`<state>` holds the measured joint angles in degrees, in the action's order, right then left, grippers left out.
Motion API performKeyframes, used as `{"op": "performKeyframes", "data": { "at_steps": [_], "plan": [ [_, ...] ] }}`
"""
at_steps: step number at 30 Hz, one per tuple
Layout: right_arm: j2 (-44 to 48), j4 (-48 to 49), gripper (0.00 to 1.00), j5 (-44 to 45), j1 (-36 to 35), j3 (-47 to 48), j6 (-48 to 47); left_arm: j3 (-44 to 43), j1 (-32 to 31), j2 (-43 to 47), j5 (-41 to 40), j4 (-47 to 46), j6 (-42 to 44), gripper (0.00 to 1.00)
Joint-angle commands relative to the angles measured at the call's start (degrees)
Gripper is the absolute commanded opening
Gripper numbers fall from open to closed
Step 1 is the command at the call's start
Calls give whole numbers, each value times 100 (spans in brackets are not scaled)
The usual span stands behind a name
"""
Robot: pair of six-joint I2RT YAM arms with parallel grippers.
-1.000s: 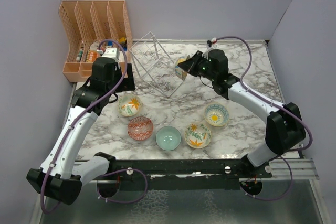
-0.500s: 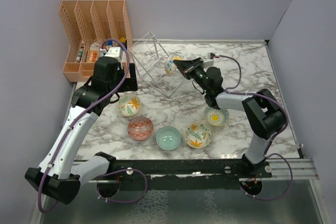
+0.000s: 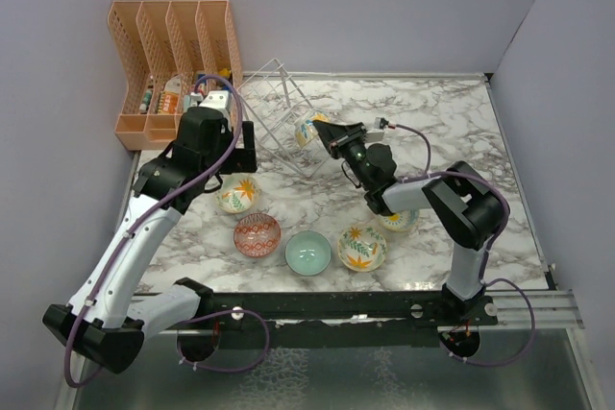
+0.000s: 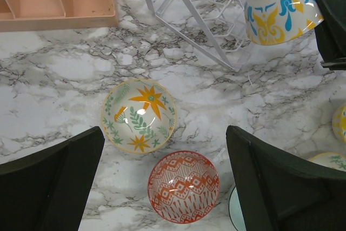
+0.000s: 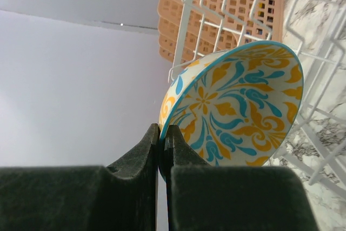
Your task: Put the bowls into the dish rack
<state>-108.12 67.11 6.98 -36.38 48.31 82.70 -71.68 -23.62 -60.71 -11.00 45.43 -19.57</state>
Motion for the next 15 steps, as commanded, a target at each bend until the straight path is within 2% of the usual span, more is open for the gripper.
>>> {"op": "performKeyframes", "data": {
  "at_steps": [1, 10, 15],
  "plan": [
    [148, 668, 1, 646, 10, -212, 111, -121, -167, -9, -175, 32, 68, 99],
    [-601, 1281, 1, 624, 0, -60, 383, -148, -418, -116, -376, 37, 247, 99],
    [-730, 1116, 1, 624, -9, 46, 455, -103, -442, -117, -367, 27, 240, 99]
  ]
}}
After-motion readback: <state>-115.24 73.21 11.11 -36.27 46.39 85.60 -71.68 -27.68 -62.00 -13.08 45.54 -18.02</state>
